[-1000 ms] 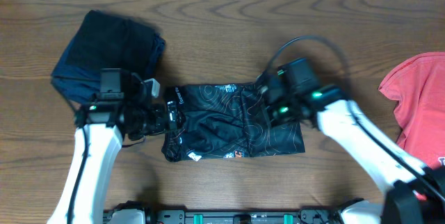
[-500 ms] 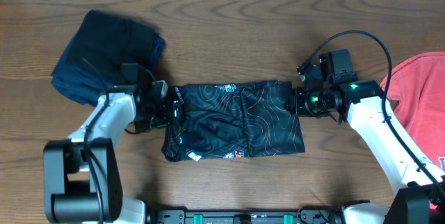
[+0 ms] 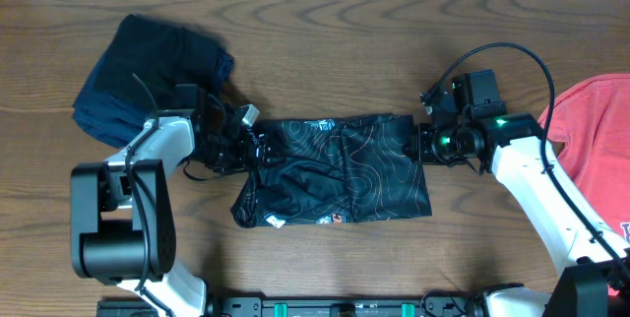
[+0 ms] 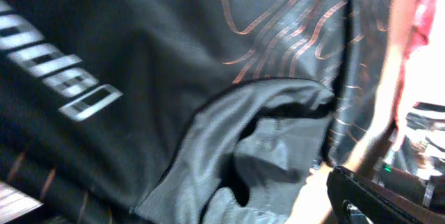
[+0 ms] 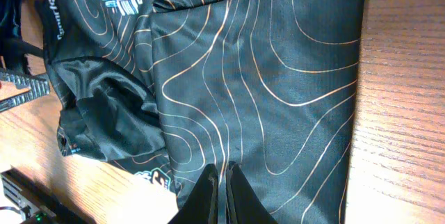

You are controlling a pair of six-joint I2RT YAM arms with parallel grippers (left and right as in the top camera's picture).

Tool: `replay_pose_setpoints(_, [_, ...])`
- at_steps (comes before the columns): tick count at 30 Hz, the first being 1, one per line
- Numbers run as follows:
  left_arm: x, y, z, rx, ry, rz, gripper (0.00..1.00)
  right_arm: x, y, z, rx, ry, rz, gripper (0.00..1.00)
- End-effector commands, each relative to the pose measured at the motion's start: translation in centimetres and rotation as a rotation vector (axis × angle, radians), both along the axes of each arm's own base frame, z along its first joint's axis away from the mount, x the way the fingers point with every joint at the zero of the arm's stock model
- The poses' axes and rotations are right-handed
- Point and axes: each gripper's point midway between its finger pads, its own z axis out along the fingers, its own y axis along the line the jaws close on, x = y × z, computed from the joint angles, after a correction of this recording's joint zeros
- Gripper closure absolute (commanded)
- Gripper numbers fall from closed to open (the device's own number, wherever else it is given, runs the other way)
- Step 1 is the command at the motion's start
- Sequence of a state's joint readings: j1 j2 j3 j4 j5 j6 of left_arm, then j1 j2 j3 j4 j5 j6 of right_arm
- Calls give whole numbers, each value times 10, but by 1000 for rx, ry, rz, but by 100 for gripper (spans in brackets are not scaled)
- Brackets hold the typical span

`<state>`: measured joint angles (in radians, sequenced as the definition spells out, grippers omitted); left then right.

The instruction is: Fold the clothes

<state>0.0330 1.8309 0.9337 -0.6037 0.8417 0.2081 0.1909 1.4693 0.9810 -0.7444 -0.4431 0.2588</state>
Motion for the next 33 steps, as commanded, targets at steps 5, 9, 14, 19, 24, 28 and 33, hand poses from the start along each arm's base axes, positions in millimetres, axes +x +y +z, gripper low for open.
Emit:
replay_pose_setpoints(5, [-73,15,-67,146,262,-51,12,5,-5,-1,-28,-20,-3,95])
replay_pose_setpoints(9, [-84,9,-67,137,286,-67,25,6,-5,0,-26,-25,-3,95])
replay_pose_setpoints(14, [-88,5,-69,141,281,-91,40,6,-5,0,-27,-24,-3,95])
replay_pose_setpoints(19, [-78,5,-67,144,268,-76,81,6,-5,0,-27,-24,-3,94])
replay_pose_setpoints(24, [-64,8,-54,176,285,-54,94,6,-5,-1,-27,-24,-3,94])
replay_pose_setpoints(28, [-53,21,-32,267,314,-58,94,7,-9,-2,-52,-29,-12,94])
replay_pose_setpoints(33, [-38,40,8,397,306,-53,94,10,-18,-4,-83,-34,-37,95])
